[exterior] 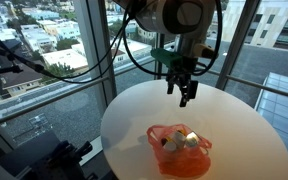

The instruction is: Put the blue box in the plastic bag

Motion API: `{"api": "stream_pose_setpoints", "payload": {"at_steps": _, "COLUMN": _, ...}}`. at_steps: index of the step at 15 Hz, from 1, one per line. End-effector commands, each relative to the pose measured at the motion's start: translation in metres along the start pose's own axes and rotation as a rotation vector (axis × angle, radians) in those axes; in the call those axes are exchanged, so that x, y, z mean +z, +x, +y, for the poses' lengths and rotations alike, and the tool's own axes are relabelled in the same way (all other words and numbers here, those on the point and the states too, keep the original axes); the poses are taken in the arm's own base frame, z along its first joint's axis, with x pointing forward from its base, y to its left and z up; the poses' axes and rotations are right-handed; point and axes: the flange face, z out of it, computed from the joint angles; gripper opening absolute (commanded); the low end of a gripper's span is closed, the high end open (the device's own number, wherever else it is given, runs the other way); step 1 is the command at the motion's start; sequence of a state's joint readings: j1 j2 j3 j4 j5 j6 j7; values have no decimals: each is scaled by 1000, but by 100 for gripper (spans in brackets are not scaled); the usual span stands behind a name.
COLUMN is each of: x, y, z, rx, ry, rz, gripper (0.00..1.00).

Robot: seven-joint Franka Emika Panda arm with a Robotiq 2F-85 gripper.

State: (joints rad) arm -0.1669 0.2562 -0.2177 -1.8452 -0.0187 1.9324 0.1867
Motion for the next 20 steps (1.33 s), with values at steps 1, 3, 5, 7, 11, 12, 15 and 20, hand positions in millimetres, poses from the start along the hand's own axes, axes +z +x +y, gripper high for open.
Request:
{"api": "stream_pose_setpoints", "payload": {"at_steps": 1, "x": -3, "y": 19, "z": 25, "rx": 70, "ry": 19, "rz": 32, "gripper": 100}}
{"api": "stream_pose_setpoints", "payload": {"at_steps": 3, "x": 4, "y": 29, "z": 41, "rx": 106, "ry": 21, "rz": 44, "gripper": 100}}
{"api": "stream_pose_setpoints", "payload": {"at_steps": 5, "x": 15, "y": 38, "z": 56, "rx": 140, "ry": 28, "rz": 71, "gripper": 100}}
{"api": "stream_pose_setpoints", "payload": {"at_steps": 7, "x": 28, "y": 47, "z": 69, "rx": 168, "ry": 33, "rz": 94, "gripper": 100}}
{"api": "stream_pose_setpoints", "payload": {"at_steps": 11, "x": 45, "y": 48, "z": 80, "rx": 166, "ry": 21, "rz": 99, "gripper": 100}}
{"api": "stream_pose_setpoints", "payload": {"at_steps": 12, "x": 51, "y": 50, "z": 83, "rx": 170, "ry": 18, "rz": 94, "gripper": 100}}
{"api": "stream_pose_setpoints", "payload": {"at_steps": 15, "x": 53, "y": 50, "z": 82, "rx": 169, "ry": 17, "rz": 90, "gripper": 100}}
{"api": "stream_pose_setpoints", "payload": {"at_steps": 20, "x": 63, "y": 62, "z": 99, "rx": 225, "ry": 8, "rz": 114, "gripper": 100}}
